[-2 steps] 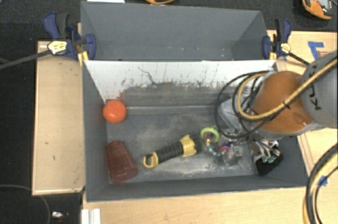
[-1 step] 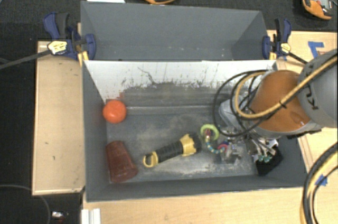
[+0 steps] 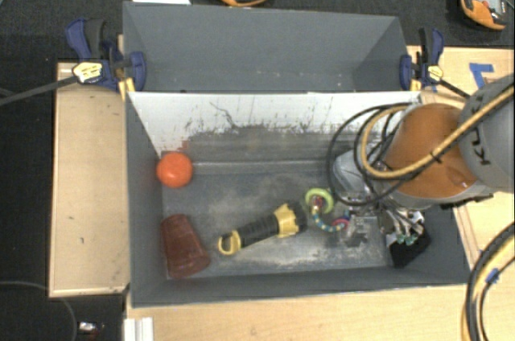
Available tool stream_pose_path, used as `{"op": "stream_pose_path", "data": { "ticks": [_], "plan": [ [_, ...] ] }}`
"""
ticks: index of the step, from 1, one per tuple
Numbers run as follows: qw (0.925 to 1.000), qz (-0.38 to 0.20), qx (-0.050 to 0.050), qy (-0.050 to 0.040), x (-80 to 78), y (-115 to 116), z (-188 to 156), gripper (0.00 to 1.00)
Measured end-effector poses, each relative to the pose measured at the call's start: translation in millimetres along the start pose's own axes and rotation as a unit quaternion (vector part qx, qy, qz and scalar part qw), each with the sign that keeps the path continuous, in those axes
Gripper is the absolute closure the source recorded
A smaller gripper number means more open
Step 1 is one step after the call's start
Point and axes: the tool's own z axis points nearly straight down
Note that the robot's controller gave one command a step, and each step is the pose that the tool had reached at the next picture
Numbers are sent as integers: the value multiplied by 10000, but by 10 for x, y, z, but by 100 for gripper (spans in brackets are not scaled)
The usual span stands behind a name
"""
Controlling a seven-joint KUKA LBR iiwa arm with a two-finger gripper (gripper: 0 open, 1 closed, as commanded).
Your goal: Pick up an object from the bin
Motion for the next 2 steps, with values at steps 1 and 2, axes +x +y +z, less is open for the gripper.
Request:
{"op": "stream_pose_path", "data": {
  "ticks": [1,2],
  "plan": [
    [10000,-8,-3,27,3,4,-430,100],
    [10000,-13,2,1,-24,3,-824,100]
  ]
}}
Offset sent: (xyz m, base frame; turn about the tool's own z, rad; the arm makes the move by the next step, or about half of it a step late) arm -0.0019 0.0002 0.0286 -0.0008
